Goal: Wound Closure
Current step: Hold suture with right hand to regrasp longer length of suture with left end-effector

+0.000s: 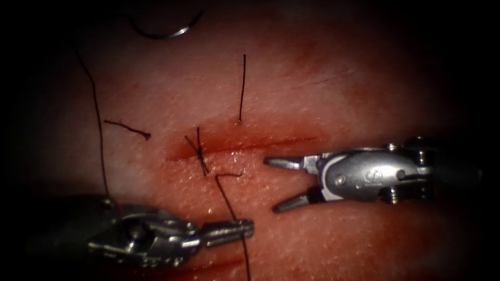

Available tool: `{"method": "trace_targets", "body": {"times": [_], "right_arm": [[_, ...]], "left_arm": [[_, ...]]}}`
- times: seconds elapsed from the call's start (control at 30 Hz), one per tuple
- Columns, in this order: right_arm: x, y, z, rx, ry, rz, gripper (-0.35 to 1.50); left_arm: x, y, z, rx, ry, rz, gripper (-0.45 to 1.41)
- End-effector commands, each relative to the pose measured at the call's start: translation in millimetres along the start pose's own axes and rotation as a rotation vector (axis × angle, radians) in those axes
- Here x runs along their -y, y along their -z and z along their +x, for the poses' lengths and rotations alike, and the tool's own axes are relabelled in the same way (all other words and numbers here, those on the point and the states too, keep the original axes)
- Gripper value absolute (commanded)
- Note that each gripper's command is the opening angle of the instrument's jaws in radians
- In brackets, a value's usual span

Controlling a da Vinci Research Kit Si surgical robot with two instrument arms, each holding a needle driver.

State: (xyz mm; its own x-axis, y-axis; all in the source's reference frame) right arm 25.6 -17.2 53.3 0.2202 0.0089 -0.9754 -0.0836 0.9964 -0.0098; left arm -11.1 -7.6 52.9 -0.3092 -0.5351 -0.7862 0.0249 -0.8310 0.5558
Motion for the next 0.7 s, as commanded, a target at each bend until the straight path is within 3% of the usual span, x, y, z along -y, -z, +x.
{"method": "trace_targets", "body": {"times": [0.03,0.37,0.57,0.7], "right_arm": [[-0.4,-1.9,0.1,-0.024,0.019,0.013,1.2],[-1.5,-5.8,1.8,-0.12,0.059,0.037,1.14],[-1.7,-6.1,1.6,-0.164,0.065,0.06,1.09],[-1.8,-6.3,1.5,-0.2,0.07,0.081,0.86]], "left_arm": [[0.2,-0.6,-0.6,-0.004,0.003,0.0,-0.45],[0.3,-0.9,-2.7,-0.01,0.001,0.0,-0.45],[0.3,-0.6,-2.6,-0.008,0.013,-0.009,-0.45],[0.4,-0.5,-2.3,-0.006,0.013,-0.012,-0.45]]}}
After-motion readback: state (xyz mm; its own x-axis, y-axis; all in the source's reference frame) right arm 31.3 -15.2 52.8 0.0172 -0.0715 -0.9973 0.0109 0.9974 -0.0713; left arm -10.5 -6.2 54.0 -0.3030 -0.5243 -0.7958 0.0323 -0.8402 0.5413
